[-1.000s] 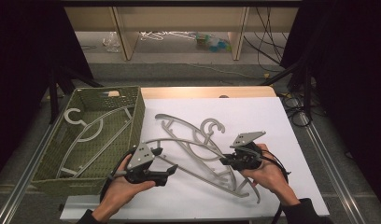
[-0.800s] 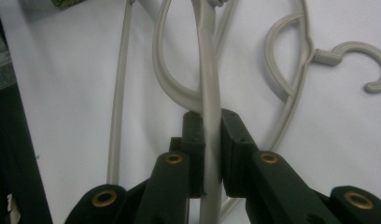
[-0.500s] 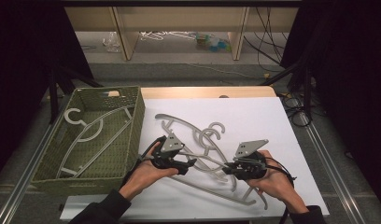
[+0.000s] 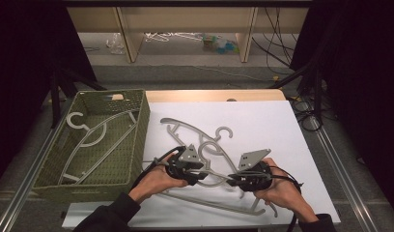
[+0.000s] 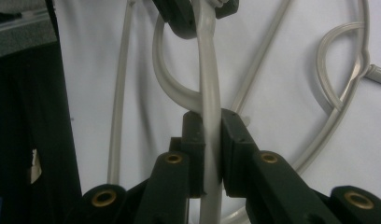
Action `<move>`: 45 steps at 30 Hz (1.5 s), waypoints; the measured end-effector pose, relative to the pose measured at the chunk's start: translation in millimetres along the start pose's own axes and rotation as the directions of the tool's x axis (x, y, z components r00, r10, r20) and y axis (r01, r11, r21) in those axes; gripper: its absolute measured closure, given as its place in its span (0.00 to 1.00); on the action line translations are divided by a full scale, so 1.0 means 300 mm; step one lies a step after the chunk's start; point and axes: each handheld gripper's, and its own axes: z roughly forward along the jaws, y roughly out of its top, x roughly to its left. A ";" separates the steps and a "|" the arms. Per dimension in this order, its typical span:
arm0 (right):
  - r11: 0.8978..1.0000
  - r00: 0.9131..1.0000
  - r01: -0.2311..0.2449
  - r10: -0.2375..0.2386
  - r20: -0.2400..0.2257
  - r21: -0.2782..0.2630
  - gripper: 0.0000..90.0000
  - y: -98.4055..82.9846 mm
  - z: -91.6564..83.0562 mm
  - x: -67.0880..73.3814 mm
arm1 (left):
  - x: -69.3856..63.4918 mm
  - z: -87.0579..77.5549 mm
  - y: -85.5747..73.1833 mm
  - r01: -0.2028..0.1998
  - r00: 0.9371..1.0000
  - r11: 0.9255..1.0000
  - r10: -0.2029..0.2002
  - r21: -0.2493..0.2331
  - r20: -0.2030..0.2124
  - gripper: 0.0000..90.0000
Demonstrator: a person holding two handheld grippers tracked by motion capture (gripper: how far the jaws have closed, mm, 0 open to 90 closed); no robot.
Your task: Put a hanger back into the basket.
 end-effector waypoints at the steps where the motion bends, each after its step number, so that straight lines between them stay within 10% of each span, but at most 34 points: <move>1: 1.000 1.000 0.000 0.000 0.000 0.000 0.91 0.000 0.000 0.000 | 0.000 0.000 0.000 0.000 1.000 1.000 0.000 0.000 0.000 0.71; 12: 0.998 0.998 0.059 -0.059 0.039 0.003 0.85 -0.001 -0.005 -0.010 | -0.030 -0.029 0.007 -0.045 0.998 0.998 0.042 0.054 0.055 0.83; 24: 0.997 0.991 -0.051 0.059 0.122 -0.066 0.52 0.002 -0.060 -0.022 | -0.001 -0.090 -0.005 0.049 0.999 0.996 -0.051 0.078 0.020 0.90; 26: 0.993 0.986 -0.077 0.089 0.143 -0.089 0.48 0.000 -0.070 -0.025 | 0.025 -0.122 -0.002 0.016 1.000 0.994 -0.017 0.109 0.009 0.90; 36: 0.981 0.984 -0.116 0.135 0.112 -0.158 0.40 0.016 -0.104 0.005 | 0.076 -0.254 0.049 0.087 0.983 0.996 -0.086 -0.001 -0.162 0.90; 45: 0.983 0.982 -0.160 0.168 0.085 -0.094 0.36 -0.035 -0.026 0.011 | 0.128 -0.299 0.096 0.151 0.976 0.984 -0.164 -0.095 -0.144 0.90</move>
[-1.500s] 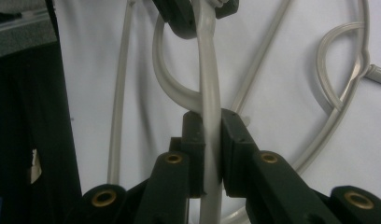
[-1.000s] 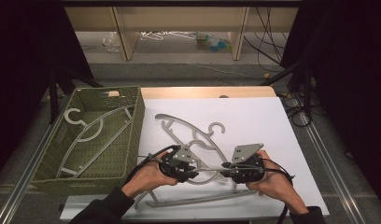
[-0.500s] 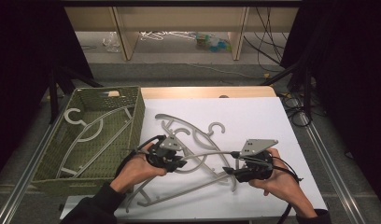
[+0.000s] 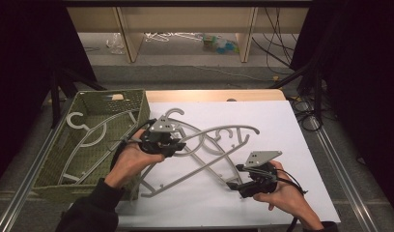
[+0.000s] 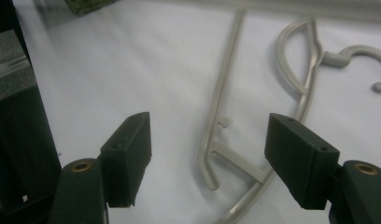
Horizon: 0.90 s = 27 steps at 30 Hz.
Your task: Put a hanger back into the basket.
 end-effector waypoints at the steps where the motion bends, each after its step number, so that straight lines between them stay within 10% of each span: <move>1: 1.000 1.000 -0.002 0.002 0.002 0.002 0.36 -0.003 0.007 0.002 | 0.010 -0.006 0.009 0.008 1.000 1.000 -0.008 -0.008 0.009 0.90; 18: 1.000 1.000 0.002 -0.002 -0.004 0.011 0.36 -0.013 0.016 -0.004 | 0.183 -0.308 0.093 0.080 0.984 0.985 -0.102 -0.150 -0.143 0.90; 27: 1.000 1.000 -0.010 0.010 0.004 0.006 0.36 -0.017 0.014 -0.014 | 0.304 -0.396 0.008 0.111 0.946 0.987 -0.140 -0.115 -0.292 0.90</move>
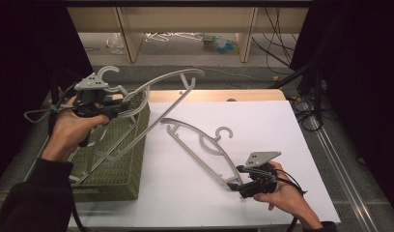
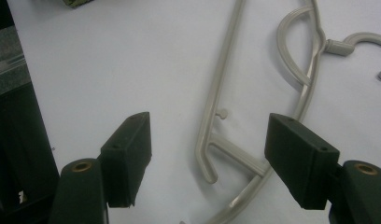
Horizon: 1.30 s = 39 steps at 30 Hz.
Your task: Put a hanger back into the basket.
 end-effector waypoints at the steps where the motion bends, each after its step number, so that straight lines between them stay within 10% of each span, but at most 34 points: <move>1: 1.000 1.000 -0.013 0.013 0.008 -0.008 0.36 -0.002 0.002 0.001 | 0.017 -0.008 -0.011 -0.022 1.000 0.999 0.022 0.034 -0.016 0.90; 15: 1.000 1.000 -0.016 0.016 0.003 0.007 0.35 -0.004 0.007 -0.006 | 0.181 -0.023 -0.122 0.006 0.989 0.996 0.008 0.094 -0.150 0.90; 39: 1.000 1.000 -0.029 0.029 0.001 0.004 0.32 -0.006 0.012 -0.006 | 0.334 -0.045 -0.273 0.103 0.965 0.990 -0.075 0.097 -0.252 0.90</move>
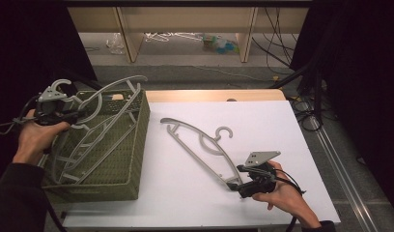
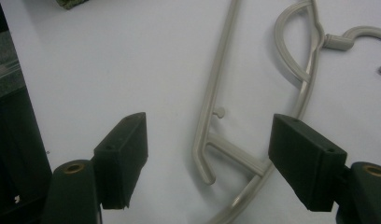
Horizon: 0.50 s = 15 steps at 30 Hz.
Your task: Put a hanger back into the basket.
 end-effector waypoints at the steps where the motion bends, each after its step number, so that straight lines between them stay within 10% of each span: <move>1: 1.000 1.000 0.000 0.000 0.000 0.000 0.32 0.000 0.000 0.000 | 0.000 0.000 0.000 0.000 1.000 1.000 0.000 0.000 0.000 0.90; 15: 1.000 1.000 -0.001 0.001 0.006 -0.010 0.27 0.001 0.000 -0.003 | 0.039 0.026 -0.079 0.008 0.999 0.998 -0.006 0.055 -0.039 0.90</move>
